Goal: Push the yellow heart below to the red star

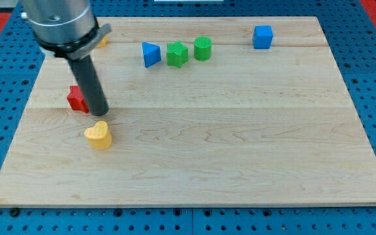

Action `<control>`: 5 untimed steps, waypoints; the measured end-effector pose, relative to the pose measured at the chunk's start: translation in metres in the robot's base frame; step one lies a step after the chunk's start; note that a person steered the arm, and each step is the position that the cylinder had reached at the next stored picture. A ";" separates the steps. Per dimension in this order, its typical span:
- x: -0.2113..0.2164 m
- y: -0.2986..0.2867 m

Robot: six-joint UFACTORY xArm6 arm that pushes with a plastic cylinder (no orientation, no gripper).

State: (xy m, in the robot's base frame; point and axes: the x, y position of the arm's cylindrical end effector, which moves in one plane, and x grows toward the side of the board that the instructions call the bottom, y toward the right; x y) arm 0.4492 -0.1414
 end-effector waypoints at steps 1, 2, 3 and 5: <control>-0.029 0.047; 0.040 0.048; 0.052 0.083; 0.090 0.050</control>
State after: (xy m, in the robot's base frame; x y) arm 0.5395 -0.0912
